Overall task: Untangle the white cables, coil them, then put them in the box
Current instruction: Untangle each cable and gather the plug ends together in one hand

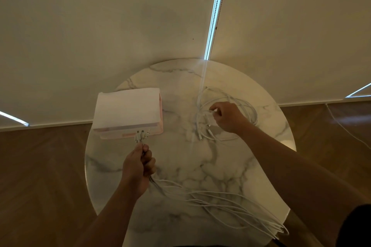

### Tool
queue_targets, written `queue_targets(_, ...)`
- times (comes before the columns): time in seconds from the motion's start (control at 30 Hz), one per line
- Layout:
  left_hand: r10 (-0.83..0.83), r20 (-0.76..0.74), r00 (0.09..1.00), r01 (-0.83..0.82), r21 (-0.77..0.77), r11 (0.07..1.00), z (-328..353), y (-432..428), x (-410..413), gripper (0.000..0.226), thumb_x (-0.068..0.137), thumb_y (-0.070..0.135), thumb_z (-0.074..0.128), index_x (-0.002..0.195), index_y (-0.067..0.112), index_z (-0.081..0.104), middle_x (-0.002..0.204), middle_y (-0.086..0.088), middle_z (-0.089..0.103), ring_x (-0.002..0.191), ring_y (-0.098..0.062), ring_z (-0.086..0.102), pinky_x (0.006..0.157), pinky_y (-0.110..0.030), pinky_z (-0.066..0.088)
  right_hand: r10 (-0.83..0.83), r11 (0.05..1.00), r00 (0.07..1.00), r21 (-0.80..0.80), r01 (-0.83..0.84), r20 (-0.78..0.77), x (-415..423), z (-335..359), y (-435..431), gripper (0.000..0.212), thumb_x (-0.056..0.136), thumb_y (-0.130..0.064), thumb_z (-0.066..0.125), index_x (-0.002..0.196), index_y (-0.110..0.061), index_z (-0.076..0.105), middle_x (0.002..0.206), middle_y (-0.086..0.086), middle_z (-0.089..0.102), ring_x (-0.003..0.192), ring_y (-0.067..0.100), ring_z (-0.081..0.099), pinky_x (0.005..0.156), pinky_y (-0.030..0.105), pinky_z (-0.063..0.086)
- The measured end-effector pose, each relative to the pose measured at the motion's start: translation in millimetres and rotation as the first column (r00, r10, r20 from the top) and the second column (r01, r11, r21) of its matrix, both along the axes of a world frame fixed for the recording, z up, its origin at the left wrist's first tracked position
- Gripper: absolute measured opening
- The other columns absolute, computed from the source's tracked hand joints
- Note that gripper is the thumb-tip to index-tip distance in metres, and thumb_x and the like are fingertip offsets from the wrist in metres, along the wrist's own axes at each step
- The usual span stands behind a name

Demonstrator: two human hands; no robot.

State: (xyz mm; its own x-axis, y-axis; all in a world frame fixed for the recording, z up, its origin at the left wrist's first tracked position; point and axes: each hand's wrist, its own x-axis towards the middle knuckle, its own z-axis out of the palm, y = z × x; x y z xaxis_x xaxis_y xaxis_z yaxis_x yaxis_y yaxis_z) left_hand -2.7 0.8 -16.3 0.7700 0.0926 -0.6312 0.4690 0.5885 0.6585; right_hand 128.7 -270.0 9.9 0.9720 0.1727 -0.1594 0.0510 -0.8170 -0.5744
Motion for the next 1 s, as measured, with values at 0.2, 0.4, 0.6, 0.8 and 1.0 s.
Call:
queue_targets(0.2, -0.02, 0.027, 0.999, 0.021, -0.055, 0.998, 13.2, -13.5, -1.5, 0.039, 0.104, 0.035, 0.031, 0.086, 0.011, 0.055, 0.051, 0.007, 0.023, 0.037, -0.006, 0.017, 0.038, -0.022, 0.013, 0.002, 0.918, 0.892, 0.354, 0.177, -0.452, -31.4, 27.5, -13.9, 0.024, 0.097, -0.017, 0.056, 0.087, -0.005, 0.075, 0.046, 0.001, 0.044, 0.041, 0.012, 0.035, 0.05, 0.029, 0.033)
queue_targets(0.4, -0.048, 0.062, 0.997, 0.057, -0.144, 0.988, 20.1, -23.0, -6.9, 0.036, 0.104, 0.031, 0.031, 0.086, 0.011, 0.055, 0.051, 0.006, 0.025, 0.037, -0.006, 0.019, 0.039, -0.023, 0.013, 0.112, 0.675, 0.836, 0.659, 0.332, -0.537, -57.5, 31.8, -27.0, 0.027, 0.103, -0.009, 0.042, 0.112, -0.002, 0.065, 0.064, 0.01, 0.051, 0.053, 0.018, 0.041, 0.053, 0.03, 0.033)
queue_targets(0.6, -0.071, 0.076, 0.995, 0.081, -0.128, 0.988, 24.5, -24.2, -11.9, 0.033, 0.104, 0.028, 0.03, 0.076, 0.016, 0.043, 0.054, 0.005, 0.024, 0.039, -0.007, 0.02, 0.04, -0.023, 0.015, 0.042, 0.514, 0.918, 0.797, 0.318, -0.394, -52.6, 51.0, -34.0, 0.028, 0.101, -0.005, 0.041, 0.117, 0.002, 0.062, 0.057, 0.006, 0.031, 0.05, 0.016, 0.021, 0.051, 0.033, 0.012)
queue_targets(0.8, -0.106, 0.089, 0.99, 0.115, -0.107, 0.988, 25.5, -26.8, -13.1, 0.033, 0.104, 0.027, 0.03, 0.076, 0.016, 0.042, 0.053, 0.006, 0.024, 0.037, -0.006, 0.017, 0.039, -0.023, 0.012, -0.057, 0.677, 0.936, 0.675, 0.293, -0.348, -31.8, 69.2, -35.5, 0.031, 0.104, -0.016, 0.041, 0.115, 0.002, 0.064, 0.049, 0.002, 0.031, 0.042, 0.013, 0.023, 0.045, 0.025, 0.018)
queue_targets(1.0, -0.11, 0.101, 0.989, 0.122, -0.116, 0.986, 27.0, -26.1, -11.6, 0.033, 0.104, 0.027, 0.03, 0.075, 0.016, 0.041, 0.053, 0.005, 0.024, 0.038, -0.006, 0.018, 0.038, -0.022, 0.014, 0.081, 0.274, 0.964, 0.935, 0.224, -0.254, -29.0, 79.9, -28.2, 0.024, 0.094, 0.012, 0.039, 0.102, 0.001, 0.059, 0.083, 0.008, 0.061, 0.067, 0.015, 0.051, 0.062, 0.023, 0.041)
